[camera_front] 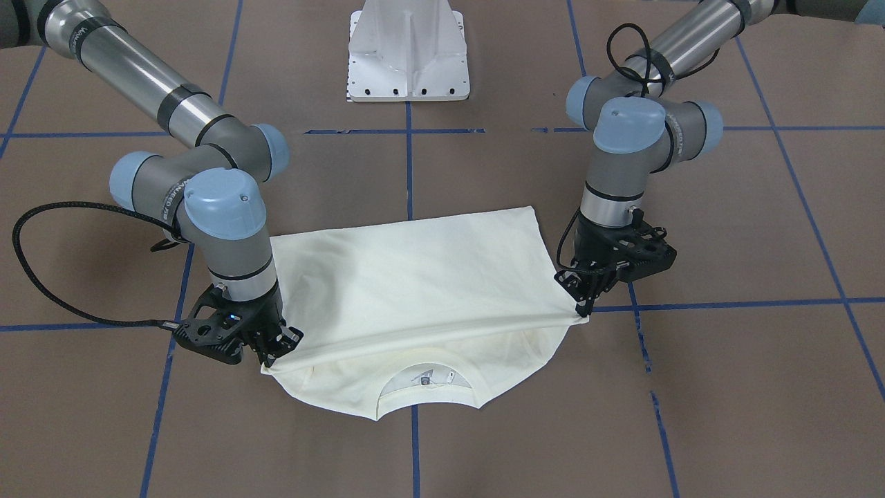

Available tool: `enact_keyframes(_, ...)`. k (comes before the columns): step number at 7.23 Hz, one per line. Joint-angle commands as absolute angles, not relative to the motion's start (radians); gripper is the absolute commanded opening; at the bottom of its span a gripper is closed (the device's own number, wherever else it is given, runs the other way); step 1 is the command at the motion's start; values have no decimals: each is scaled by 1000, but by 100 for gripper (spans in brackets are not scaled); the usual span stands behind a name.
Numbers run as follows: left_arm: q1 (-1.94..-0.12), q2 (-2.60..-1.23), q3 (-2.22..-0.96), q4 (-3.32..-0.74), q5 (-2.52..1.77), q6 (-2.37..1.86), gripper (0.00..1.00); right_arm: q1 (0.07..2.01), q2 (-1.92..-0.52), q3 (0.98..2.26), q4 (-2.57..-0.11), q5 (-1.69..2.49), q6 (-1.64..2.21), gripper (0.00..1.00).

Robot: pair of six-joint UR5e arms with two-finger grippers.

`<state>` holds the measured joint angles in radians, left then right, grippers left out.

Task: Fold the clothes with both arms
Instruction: 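Lift the hem with both grippers and fold it toward the collar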

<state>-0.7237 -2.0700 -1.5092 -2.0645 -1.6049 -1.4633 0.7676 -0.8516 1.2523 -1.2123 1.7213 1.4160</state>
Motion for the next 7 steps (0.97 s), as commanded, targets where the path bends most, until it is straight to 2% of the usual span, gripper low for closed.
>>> enact_keyframes(1, -724, -2072, -1456, -2134, -1606, -1463, 32, 767, -818, 1194, -1180, 1723, 1419, 20)
enact_keyframes(2, -727, -2074, -1463, -2135, -1608, -1463, 36, 767, -810, 1201, -1178, 1724, 1423, 41)
enact_keyframes(3, -727, -2075, -1477, -2144, -1609, -1463, 40, 770, -816, 1242, -1178, 1736, 1430, 44)
enact_keyframes(4, -732, -2069, -1538, -2148, -1617, -1465, 40, 775, -862, 1337, -1184, 1781, 1433, 58)
enact_keyframes(5, -732, -2054, -1625, -2140, -1623, -1474, 40, 784, -953, 1494, -1190, 1839, 1445, 63)
enact_keyframes(6, -730, -2034, -1679, -2137, -1676, -1500, 41, 767, -1117, 1664, -1187, 1860, 1471, 69)
enact_keyframes(7, -730, -2010, -1706, -2137, -1696, -1511, 43, 735, -1205, 1739, -1177, 1861, 1552, 76)
